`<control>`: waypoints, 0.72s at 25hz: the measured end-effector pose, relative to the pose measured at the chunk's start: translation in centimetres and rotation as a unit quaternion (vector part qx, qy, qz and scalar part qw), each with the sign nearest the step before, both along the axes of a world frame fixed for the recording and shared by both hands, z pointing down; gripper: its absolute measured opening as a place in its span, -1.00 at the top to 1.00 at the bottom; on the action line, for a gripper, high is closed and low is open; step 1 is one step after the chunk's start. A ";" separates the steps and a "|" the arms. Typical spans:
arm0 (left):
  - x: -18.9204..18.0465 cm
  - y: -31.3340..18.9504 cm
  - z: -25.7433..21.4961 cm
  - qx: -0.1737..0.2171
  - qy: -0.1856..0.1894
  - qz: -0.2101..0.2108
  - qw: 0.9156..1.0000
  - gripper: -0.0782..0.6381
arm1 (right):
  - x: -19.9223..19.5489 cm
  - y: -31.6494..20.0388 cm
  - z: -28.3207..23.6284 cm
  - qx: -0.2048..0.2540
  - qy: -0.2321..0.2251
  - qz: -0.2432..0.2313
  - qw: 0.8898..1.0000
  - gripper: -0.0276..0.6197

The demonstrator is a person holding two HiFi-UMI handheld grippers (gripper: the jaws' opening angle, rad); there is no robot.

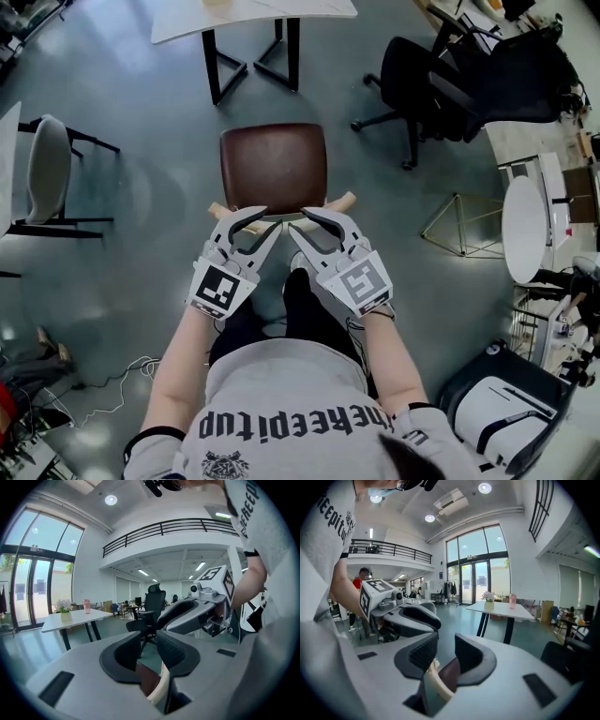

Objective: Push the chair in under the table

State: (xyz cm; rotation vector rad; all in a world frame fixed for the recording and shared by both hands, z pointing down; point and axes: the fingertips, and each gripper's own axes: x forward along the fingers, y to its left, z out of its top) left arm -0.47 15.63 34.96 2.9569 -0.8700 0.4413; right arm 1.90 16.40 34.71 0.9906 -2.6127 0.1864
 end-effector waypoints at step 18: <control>-1.5 0.3 12.0 -0.048 -0.158 0.038 0.985 0.24 | 0.5 0.4 11.4 -0.076 0.127 -0.173 0.974 0.29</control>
